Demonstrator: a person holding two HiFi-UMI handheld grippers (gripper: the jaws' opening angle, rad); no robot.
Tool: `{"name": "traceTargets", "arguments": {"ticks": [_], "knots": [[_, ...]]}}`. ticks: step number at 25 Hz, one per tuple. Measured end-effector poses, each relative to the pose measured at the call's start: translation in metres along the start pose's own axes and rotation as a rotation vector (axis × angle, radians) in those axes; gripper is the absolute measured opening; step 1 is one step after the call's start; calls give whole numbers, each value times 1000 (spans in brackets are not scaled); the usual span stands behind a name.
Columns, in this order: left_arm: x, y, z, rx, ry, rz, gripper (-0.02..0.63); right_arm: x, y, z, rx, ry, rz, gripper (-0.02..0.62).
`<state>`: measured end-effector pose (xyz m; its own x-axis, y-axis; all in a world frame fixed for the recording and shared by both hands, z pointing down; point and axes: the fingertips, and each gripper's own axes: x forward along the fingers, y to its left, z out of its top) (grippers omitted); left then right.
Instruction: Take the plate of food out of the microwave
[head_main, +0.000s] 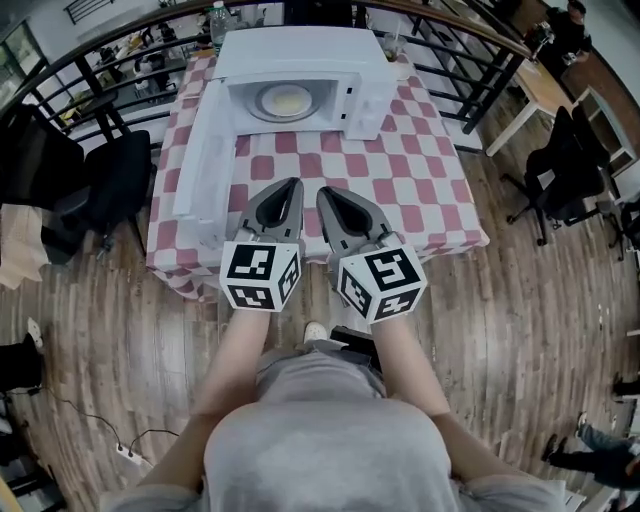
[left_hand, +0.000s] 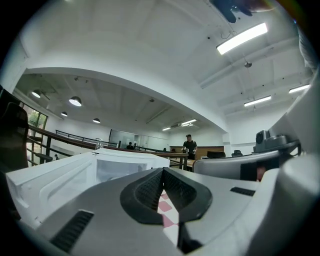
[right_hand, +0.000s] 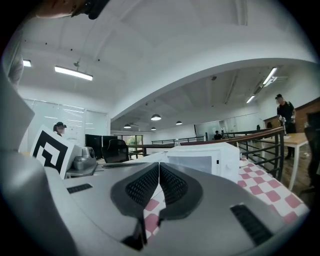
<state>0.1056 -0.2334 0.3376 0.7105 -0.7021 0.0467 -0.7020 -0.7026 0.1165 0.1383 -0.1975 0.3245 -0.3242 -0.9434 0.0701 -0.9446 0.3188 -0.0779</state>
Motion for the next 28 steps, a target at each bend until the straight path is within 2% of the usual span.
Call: {"name": "traceTargets", "arguments": {"ticks": [11,20,28], "knots": [[46,12,-3,-6,3,64,2,32,-45,-3,-5,35,34,28],[55,31,-5,-9,9,117,2,54,-53,-10,5,56,56,28],[71,47,-12,-19,21,133,2,72,-69,-19,38,63,37,31]]}}
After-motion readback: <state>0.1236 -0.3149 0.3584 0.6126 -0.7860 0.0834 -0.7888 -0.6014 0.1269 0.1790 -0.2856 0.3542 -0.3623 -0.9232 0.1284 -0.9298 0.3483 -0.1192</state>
